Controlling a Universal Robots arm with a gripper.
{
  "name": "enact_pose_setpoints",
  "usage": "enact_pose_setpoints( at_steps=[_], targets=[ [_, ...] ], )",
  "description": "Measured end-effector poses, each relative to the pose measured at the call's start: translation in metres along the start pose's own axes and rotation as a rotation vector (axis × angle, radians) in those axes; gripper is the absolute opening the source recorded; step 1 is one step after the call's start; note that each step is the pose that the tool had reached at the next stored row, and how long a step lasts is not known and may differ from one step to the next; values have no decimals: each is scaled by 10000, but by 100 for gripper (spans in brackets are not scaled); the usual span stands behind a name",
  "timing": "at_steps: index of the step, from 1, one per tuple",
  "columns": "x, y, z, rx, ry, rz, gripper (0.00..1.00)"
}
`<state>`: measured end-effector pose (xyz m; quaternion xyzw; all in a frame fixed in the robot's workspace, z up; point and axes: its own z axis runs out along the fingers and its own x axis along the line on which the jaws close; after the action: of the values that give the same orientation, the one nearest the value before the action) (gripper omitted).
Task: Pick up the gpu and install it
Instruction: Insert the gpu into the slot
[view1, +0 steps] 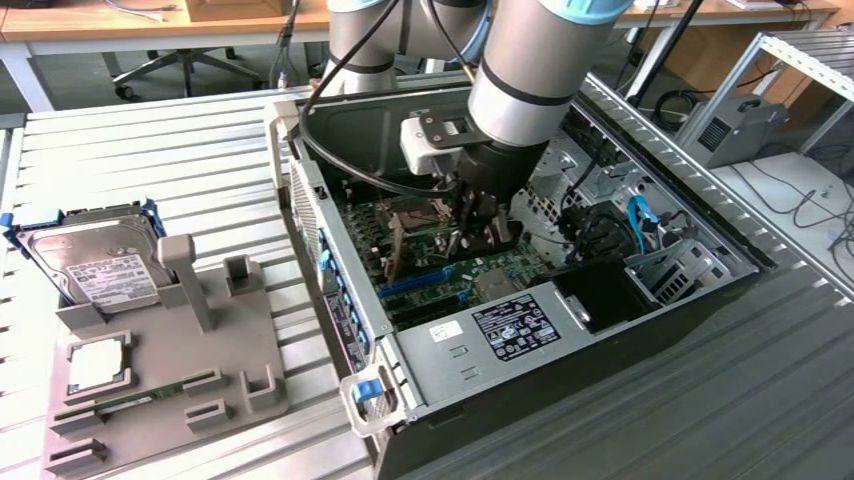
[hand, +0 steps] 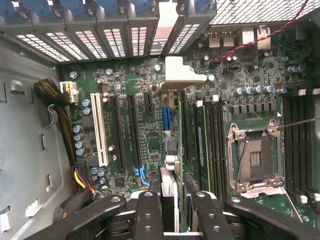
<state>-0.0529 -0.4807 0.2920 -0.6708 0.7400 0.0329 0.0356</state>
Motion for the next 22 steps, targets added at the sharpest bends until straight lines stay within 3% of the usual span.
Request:
enact_pose_setpoints(
  at_steps=[17,22],
  targets=[
    [8,68,15,1,-1,1,28],
    [14,128,27,1,-1,0,28]
  ],
)
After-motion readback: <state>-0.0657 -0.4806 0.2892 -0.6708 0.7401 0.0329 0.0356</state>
